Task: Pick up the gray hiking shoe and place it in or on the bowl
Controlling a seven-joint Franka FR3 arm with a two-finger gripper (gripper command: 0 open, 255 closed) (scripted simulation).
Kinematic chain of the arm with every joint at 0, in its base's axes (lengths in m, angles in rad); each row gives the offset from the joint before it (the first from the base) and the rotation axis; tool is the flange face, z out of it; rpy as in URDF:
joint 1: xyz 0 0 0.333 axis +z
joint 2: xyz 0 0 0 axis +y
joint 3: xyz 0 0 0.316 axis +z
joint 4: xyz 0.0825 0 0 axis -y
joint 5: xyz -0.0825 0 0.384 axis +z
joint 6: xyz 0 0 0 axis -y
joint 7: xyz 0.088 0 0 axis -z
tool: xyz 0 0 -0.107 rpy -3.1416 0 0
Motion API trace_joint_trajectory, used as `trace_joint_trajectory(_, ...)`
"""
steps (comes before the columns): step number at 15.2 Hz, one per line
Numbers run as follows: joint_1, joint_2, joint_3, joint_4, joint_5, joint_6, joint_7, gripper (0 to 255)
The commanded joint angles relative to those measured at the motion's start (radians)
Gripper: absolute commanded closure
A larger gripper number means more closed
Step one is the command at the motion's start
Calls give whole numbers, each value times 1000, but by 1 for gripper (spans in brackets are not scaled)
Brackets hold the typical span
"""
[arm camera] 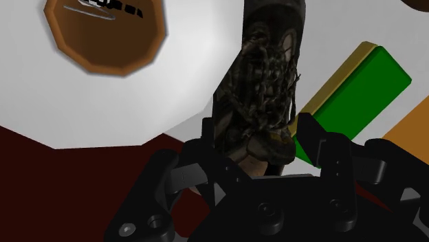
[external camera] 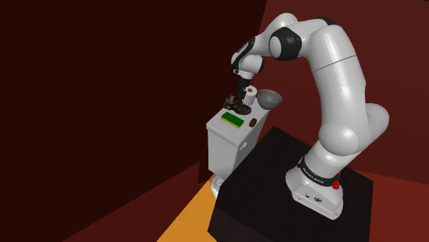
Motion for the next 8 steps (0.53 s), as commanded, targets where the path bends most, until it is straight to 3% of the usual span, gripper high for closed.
trace_joint_trajectory(1,0,0,0,0,0,0,0,255)
trace_joint_trajectory(8,5,-21,-7,-7,-7,-13,5,255)
